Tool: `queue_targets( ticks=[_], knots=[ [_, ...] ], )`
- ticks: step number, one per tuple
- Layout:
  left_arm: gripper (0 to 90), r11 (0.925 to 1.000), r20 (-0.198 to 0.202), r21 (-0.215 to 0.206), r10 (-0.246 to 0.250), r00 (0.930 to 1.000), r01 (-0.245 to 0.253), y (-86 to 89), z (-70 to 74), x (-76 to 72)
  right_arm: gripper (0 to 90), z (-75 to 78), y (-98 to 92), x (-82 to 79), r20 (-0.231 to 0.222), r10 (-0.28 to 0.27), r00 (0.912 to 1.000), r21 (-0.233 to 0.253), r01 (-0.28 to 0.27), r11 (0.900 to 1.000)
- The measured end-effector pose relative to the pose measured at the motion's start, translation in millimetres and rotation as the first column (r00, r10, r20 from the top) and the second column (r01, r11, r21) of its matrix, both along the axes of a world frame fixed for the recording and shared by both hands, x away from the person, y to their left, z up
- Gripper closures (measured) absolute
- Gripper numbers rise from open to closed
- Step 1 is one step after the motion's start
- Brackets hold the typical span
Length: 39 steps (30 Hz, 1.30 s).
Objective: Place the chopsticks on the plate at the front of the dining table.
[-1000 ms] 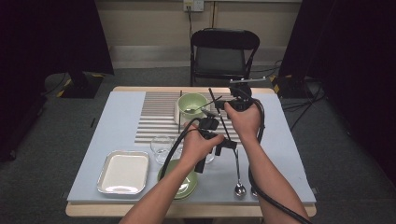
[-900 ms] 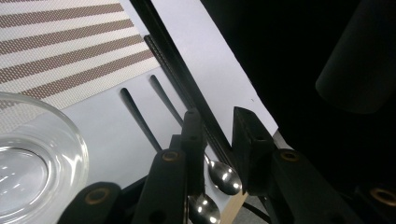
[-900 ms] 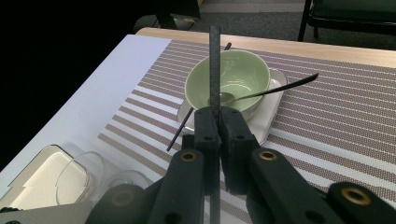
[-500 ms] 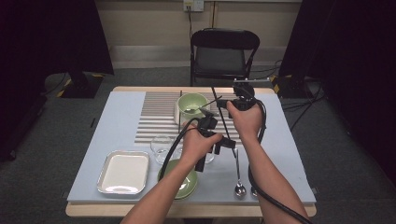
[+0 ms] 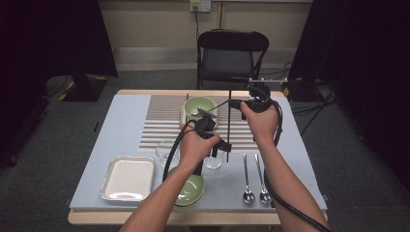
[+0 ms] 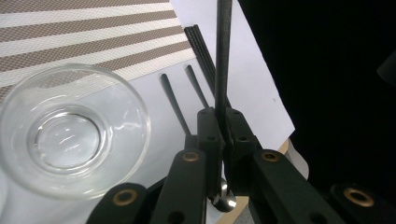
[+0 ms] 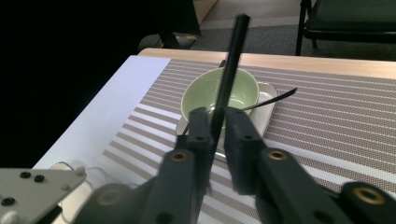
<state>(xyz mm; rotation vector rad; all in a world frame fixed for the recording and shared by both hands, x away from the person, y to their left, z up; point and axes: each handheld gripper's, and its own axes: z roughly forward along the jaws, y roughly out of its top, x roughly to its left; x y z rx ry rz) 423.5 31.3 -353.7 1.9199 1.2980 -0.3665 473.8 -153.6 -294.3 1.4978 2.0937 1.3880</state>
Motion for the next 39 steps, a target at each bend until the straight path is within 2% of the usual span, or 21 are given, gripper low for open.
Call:
queue_targets(
  ticks=[3,9,13,15,17,19,21,28,30,32,36,39],
  knots=[
    [87.1,0.9997,0.019,0.019,-0.017,0.9997,0.016,4.3,1.8,-0.4,80.3,-2.6,-3.2,0.5,-0.001,0.000,1.0000,0.010,0.000,1.000],
    [87.1,0.9997,0.025,0.019,-0.017,0.9995,0.017,10.3,5.9,-2.2,76.4,-3.8,-7.4,1.8,0.002,-0.003,1.0000,0.027,0.003,1.000],
    [87.1,0.9991,0.034,0.032,-0.028,0.9990,0.027,13.8,6.8,-2.2,73.9,-3.4,-9.0,1.8,0.009,-0.012,0.9999,0.022,0.011,1.000],
    [87.1,0.9997,0.034,0.015,-0.018,0.9993,0.018,14.8,7.5,-2.8,73.6,-4.2,-9.5,2.0,0.009,-0.012,0.9999,0.017,0.012,1.000],
    [87.1,0.9996,0.037,0.016,-0.024,0.9990,0.024,16.1,8.7,-3.1,73.0,-6.4,-10.1,2.4,0.004,-0.012,0.9999,0.001,0.012,1.000],
    [87.1,0.9989,0.035,0.039,-0.028,0.9990,0.027,16.9,9.6,-3.1,72.4,-9.2,-11.0,2.7,-0.001,-0.012,0.9999,0.001,0.012,1.000],
    [87.1,0.9992,0.024,0.038,-0.016,0.9996,0.015,17.5,9.3,-2.6,71.4,-11.5,-12.2,2.8,0.003,-0.016,0.9999,0.005,0.016,1.000],
    [87.1,0.9985,0.002,0.046,-0.031,0.9995,0.030,13.7,6.2,-1.3,67.5,-10.5,-10.4,1.9,0.014,0.001,0.9999,0.019,-0.001,1.000],
    [87.1,0.9983,0.003,0.051,-0.027,0.9996,0.027,11.6,5.4,-1.8,66.9,-9.4,-8.8,1.5,0.018,0.006,0.9998,0.019,-0.007,1.000],
    [87.1,0.9979,0.003,0.045,-0.045,0.9990,0.045,10.3,4.9,-2.1,66.1,-8.5,-7.8,1.0,0.020,0.010,0.9998,0.018,-0.010,1.000],
    [87.1,0.9980,0.008,0.040,-0.048,0.9988,0.048,9.4,6.8,-4.4,66.5,-10.6,-7.9,1.5,0.017,0.012,0.9998,-0.004,-0.012,1.000],
    [87.2,0.9978,0.012,0.044,-0.051,0.9986,0.050,11.4,7.3,-3.7,65.1,-14.0,-10.4,1.8,0.009,0.004,1.0000,0.009,-0.004,1.000]
  ],
)
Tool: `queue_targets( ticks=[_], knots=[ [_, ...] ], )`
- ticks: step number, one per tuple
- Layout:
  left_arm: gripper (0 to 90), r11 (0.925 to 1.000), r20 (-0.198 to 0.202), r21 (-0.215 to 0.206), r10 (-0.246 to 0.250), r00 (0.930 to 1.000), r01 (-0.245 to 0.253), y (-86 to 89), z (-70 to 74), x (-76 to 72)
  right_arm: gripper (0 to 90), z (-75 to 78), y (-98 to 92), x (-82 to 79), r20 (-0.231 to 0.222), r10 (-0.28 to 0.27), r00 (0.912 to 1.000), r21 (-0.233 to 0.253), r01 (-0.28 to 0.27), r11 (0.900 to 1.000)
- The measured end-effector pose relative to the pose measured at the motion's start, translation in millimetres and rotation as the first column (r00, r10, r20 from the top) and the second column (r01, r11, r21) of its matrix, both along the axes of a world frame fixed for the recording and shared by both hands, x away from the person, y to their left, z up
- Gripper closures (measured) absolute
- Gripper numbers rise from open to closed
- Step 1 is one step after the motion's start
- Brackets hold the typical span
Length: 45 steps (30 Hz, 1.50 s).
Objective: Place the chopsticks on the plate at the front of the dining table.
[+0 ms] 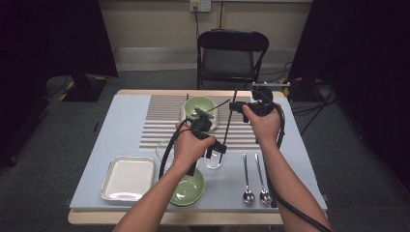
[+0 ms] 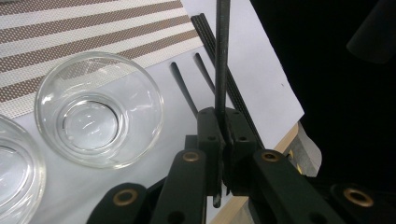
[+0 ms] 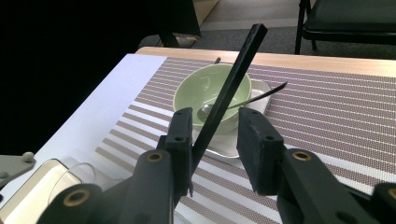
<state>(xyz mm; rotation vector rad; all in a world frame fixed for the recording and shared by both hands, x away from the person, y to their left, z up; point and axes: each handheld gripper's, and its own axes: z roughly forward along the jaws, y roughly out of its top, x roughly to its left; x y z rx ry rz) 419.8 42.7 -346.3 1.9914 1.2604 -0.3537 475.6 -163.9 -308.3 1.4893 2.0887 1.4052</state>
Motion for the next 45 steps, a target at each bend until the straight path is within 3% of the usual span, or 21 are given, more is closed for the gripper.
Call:
queue_targets(
  ticks=[7,12,18,24,28,35,45],
  knots=[
    [87.1,0.9999,-0.003,-0.003,0.010,0.9999,-0.010,2.1,0.7,0.0,63.1,-5.3,-2.7,0.5,0.004,-0.011,0.9999,0.001,0.011,1.000],
    [87.1,0.9998,0.000,0.017,0.007,1.0000,-0.007,2.5,0.9,-1.0,59.8,-7.8,-3.6,0.8,0.000,-0.011,0.9999,0.010,0.011,1.000],
    [87.2,0.9992,-0.018,0.039,0.011,0.9998,-0.010,5.4,-0.7,1.2,53.1,-4.9,-4.5,0.2,0.048,-0.026,0.9985,0.016,0.025,1.000],
    [87.1,0.9987,-0.014,0.044,0.026,0.9996,-0.025,12.2,0.3,3.3,45.7,-0.1,-6.0,-0.5,0.103,-0.022,0.9945,-0.005,0.023,1.000],
    [87.1,0.9984,-0.019,0.044,0.036,0.9992,-0.035,15.9,1.5,3.8,40.7,-0.4,-6.7,-0.6,0.124,-0.006,0.9923,-0.046,0.012,0.999],
    [87.1,0.9979,-0.006,0.047,0.044,0.9990,-0.044,26.1,3.4,5.9,29.6,-3.6,-9.4,-2.0,0.132,0.001,0.9912,-0.046,0.005,0.999],
    [87.1,0.9969,-0.003,0.045,0.064,0.9980,-0.064,36.1,5.7,7.3,20.2,-12.9,-17.8,-2.6,0.132,-0.004,0.9912,-0.097,0.016,0.995]
  ],
)
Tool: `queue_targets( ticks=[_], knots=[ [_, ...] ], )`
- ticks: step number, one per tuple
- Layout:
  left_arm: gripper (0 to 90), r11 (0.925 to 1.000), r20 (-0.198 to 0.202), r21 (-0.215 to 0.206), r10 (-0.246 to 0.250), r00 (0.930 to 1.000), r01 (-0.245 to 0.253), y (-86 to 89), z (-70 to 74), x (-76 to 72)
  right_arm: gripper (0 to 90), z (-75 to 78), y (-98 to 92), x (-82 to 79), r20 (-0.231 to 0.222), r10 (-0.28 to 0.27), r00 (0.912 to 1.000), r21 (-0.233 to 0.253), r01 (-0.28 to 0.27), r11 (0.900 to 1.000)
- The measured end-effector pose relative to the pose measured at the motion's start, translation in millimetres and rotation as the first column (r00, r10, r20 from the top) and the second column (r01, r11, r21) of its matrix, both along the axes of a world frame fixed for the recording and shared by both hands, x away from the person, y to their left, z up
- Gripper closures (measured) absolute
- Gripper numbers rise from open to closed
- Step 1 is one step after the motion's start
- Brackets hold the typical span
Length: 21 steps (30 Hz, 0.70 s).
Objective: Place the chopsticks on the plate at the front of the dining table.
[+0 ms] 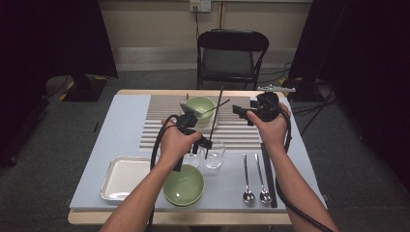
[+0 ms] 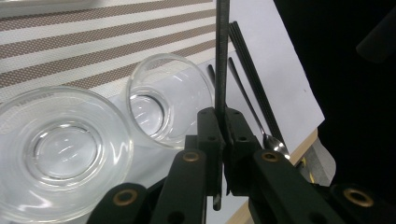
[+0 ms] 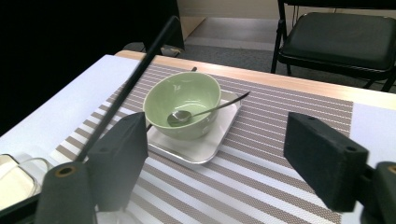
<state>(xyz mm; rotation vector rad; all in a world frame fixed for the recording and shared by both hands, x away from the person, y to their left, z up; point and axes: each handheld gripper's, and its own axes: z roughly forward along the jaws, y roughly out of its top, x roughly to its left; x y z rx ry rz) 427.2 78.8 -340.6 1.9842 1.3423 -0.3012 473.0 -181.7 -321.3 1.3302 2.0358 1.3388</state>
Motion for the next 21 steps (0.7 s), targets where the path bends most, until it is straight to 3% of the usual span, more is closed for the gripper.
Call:
queue_targets(
  ticks=[9,21],
  knots=[
    [87.1,0.9999,0.017,0.011,0.011,0.9998,-0.011,7.9,3.4,1.3,15.5,-12.6,-7.2,-3.3,-0.017,0.030,0.9994,-0.038,-0.031,0.999],
    [87.1,0.9995,0.018,0.019,0.027,0.9995,-0.027,16.4,7.5,1.6,15.6,-25.9,-20.1,-4.0,-0.053,0.015,0.9985,-0.059,-0.019,0.998]
  ],
)
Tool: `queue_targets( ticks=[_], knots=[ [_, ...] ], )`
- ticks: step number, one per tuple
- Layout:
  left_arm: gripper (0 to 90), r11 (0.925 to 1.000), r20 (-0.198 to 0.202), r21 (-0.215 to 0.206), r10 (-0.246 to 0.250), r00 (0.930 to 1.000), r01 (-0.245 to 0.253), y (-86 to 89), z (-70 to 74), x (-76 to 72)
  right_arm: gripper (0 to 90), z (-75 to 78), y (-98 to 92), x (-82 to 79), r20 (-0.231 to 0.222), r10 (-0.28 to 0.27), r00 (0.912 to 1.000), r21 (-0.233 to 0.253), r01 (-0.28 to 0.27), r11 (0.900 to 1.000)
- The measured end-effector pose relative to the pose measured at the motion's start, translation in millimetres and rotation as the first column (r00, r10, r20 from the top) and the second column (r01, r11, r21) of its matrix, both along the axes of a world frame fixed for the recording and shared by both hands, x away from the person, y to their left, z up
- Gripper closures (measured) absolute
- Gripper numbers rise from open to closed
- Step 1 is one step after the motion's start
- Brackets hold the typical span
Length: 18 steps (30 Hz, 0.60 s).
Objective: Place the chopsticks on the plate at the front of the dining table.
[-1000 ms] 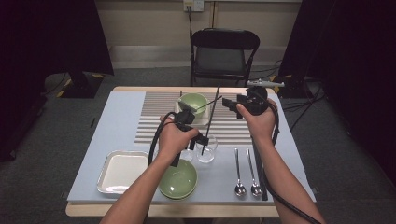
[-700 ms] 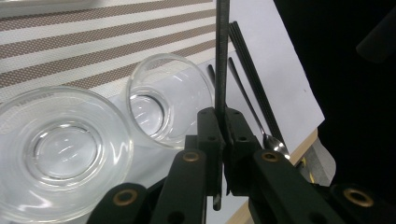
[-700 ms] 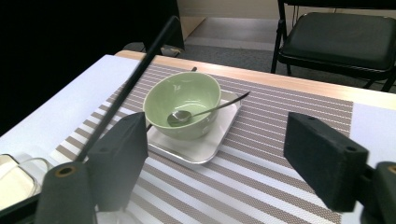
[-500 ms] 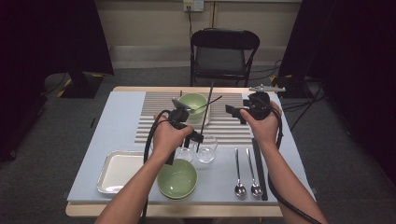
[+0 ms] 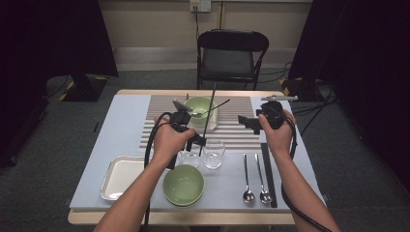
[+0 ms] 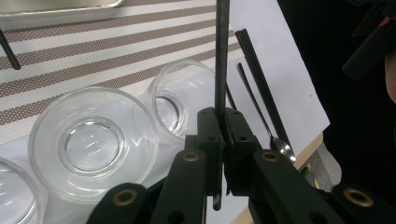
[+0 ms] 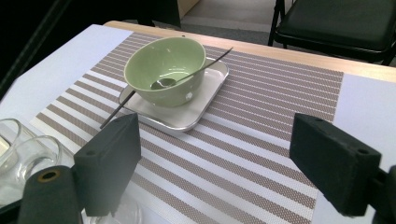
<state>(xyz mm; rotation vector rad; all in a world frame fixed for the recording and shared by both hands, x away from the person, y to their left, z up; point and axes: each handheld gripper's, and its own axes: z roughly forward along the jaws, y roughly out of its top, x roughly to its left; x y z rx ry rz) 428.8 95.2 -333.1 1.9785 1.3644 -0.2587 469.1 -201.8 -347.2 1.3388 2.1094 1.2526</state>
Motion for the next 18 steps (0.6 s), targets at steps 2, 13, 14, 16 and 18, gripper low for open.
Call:
queue_targets(
  ticks=[2,13,14,16,18],
  knots=[
    [87.1,1.0000,0.001,-0.001,0.004,1.0000,-0.004,1.5,0.7,0.2,15.7,-1.3,-1.2,-0.2,-0.001,-0.001,1.0000,-0.004,0.001,1.000],
    [87.1,0.9999,0.004,0.007,0.009,1.0000,-0.009,7.0,2.8,0.7,15.7,-7.7,-5.3,-2.6,-0.017,0.003,0.9999,-0.020,-0.003,1.000],
    [87.1,0.9999,0.005,0.008,0.013,0.9999,-0.013,7.5,3.0,0.7,15.7,-8.8,-6.1,-2.9,-0.017,0.001,0.9999,-0.020,-0.001,1.000],
    [87.2,0.9998,0.002,0.005,0.017,0.9998,-0.017,8.7,3.3,1.0,15.7,-10.2,-7.2,-3.4,-0.018,0.001,0.9998,-0.018,-0.001,1.000],
    [87.1,0.9997,0.002,0.006,0.024,0.9997,-0.024,10.0,3.7,1.4,15.7,-12.0,-8.6,-3.8,-0.020,0.000,0.9998,-0.018,0.000,1.000]
  ],
)
